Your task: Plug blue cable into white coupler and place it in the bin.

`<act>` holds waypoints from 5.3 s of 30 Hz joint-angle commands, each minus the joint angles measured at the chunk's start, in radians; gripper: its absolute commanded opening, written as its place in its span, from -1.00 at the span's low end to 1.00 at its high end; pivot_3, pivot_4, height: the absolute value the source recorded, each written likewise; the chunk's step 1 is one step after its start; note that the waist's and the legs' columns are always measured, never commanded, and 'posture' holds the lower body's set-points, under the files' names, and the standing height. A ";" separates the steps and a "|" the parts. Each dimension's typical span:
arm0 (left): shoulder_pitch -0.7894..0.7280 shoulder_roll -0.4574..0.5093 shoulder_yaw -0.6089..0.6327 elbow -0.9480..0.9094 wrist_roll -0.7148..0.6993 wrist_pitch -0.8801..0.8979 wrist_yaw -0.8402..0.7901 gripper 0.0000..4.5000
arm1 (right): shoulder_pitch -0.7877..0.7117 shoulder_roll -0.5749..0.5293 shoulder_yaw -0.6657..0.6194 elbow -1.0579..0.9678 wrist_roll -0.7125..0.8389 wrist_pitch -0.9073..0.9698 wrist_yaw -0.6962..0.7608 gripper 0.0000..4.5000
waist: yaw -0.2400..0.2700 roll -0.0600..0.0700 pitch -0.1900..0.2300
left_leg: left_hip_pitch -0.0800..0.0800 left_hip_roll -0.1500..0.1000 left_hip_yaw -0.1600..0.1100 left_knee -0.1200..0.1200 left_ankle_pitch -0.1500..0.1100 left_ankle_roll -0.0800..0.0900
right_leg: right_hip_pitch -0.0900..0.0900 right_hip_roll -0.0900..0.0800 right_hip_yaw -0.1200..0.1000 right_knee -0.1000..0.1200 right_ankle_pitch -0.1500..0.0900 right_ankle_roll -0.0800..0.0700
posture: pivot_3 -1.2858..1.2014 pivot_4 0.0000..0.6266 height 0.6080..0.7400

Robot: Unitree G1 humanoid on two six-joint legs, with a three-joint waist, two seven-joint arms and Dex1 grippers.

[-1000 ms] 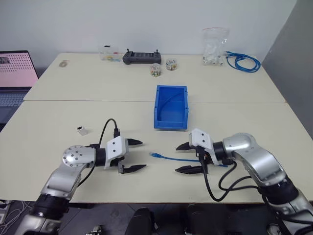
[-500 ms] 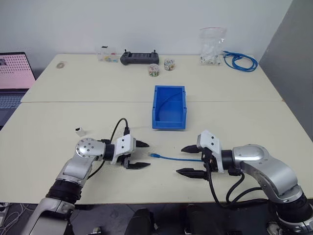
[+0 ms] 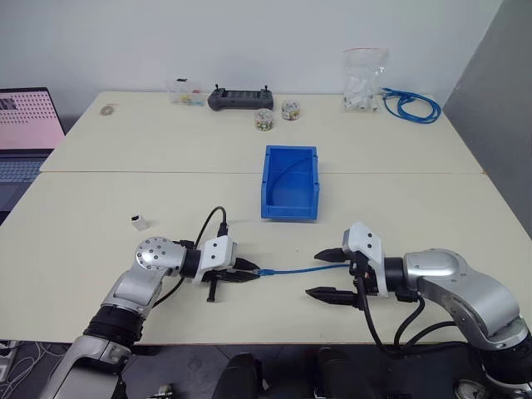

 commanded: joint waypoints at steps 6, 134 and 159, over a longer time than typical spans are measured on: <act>0.014 -0.028 -0.011 -0.095 -0.022 0.114 0.035 -0.90 | 0.097 0.016 -0.071 -0.108 0.052 -0.130 -0.031 0.85 | 0.002 0.000 0.000 | 0.000 0.000 0.000 0.000 0.000 0.000 | 0.001 0.000 0.000 0.000 0.000 0.001 | 0.03 -0.52 1.00; 0.074 -0.262 0.619 -0.271 -0.086 0.824 1.398 1.00 | -0.098 0.239 -0.147 0.121 0.675 0.059 -0.387 -0.97 | 0.021 -0.004 0.000 | -0.003 0.000 0.000 -0.002 0.000 0.000 | -0.002 -0.001 0.000 -0.003 0.001 0.000 | 0.03 -0.52 1.00; 0.073 -0.231 0.605 -0.181 -0.059 0.795 1.335 -0.65 | -0.082 0.245 -0.144 0.108 0.658 0.050 -0.399 -0.97 | 0.020 -0.004 0.000 | -0.002 0.000 0.000 -0.002 0.000 0.000 | -0.002 -0.001 0.001 -0.002 0.003 -0.003 | 0.03 -0.52 1.00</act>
